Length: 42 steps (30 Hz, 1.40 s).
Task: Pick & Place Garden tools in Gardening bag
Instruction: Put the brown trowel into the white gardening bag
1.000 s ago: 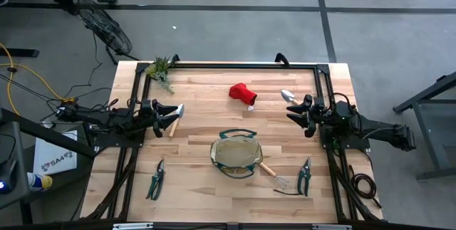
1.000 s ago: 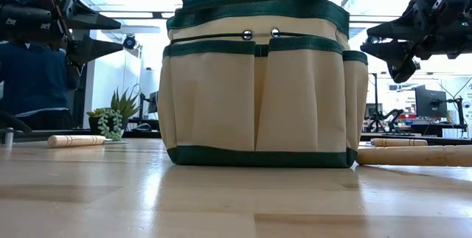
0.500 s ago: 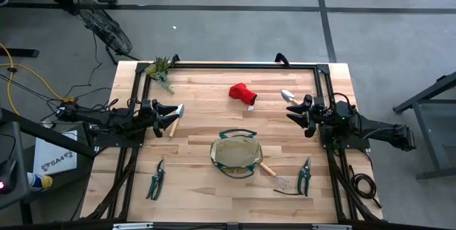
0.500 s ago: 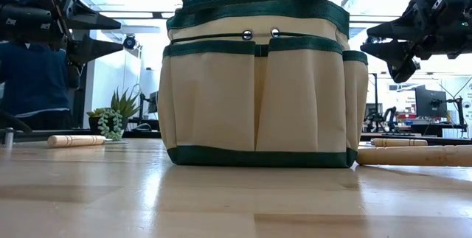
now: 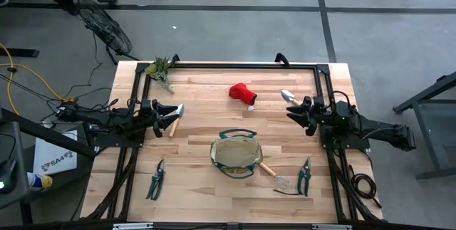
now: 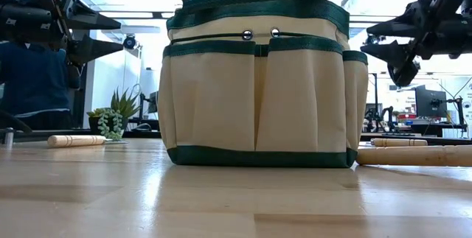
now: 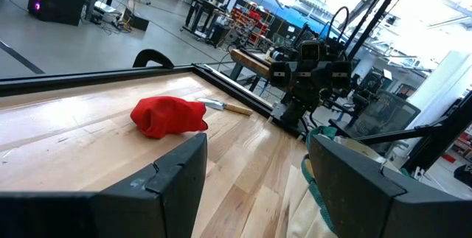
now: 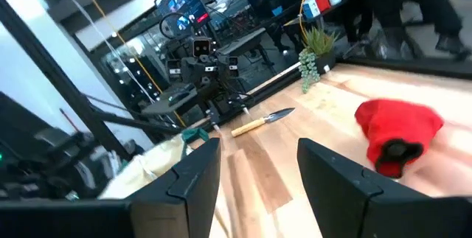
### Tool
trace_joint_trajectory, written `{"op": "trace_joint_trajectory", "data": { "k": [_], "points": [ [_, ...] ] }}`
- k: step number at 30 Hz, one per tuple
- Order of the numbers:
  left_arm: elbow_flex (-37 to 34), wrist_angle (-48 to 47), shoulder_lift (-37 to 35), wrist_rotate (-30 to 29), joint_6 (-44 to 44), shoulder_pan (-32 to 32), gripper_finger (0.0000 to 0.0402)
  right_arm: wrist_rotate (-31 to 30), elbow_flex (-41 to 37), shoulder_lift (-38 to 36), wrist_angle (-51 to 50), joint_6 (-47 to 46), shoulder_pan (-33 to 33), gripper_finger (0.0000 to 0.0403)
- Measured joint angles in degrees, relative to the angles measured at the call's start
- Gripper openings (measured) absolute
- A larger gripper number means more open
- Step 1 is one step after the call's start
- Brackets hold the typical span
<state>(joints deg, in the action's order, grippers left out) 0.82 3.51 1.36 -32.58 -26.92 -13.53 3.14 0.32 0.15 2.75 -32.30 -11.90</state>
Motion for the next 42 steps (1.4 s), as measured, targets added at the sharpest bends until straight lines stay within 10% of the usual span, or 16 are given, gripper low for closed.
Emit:
{"op": "trace_joint_trajectory", "data": {
  "k": [10,22,42],
  "points": [
    [0.00,0.02,0.00,0.00,0.00,0.00,0.0234,6.15,0.02,0.00,0.38,-14.49,0.02,0.0174],
    [0.00,0.02,-0.01,0.00,0.01,-0.01,0.0234,-0.14,3.38,4.18,-6.79,-13.37,-0.02,0.0174],
    [0.00,0.02,-0.01,0.00,0.00,-0.01,0.0234,-16.58,30.23,37.69,-42.38,-16.14,-4.56,0.0174]
  ]
}}
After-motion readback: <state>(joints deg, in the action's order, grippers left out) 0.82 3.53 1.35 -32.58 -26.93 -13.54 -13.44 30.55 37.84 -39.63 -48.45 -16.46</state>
